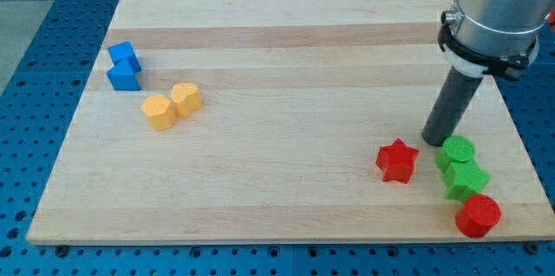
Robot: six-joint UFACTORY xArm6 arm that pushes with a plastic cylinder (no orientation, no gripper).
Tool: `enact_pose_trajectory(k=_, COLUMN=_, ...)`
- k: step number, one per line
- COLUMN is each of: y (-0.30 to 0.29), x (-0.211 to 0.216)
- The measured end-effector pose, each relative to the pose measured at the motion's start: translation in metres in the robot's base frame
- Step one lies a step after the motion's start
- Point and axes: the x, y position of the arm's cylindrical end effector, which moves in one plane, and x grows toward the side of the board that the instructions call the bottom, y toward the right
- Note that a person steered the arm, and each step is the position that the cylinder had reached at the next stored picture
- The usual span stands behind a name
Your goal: Point at the red circle
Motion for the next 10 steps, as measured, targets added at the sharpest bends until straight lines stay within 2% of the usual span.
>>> enact_pose_trajectory(k=2, y=0.01, x=-0.007)
enact_pose_trajectory(k=3, y=0.057, x=0.012)
enact_pose_trajectory(k=4, y=0.07, x=0.018)
enact_pose_trajectory(k=5, y=0.091, x=0.054)
enact_pose_trajectory(k=6, y=0.096, x=0.09)
enact_pose_trajectory(k=8, y=0.097, x=0.097)
enact_pose_trajectory(k=9, y=0.103, x=0.119)
enact_pose_trajectory(k=10, y=0.088, x=0.119)
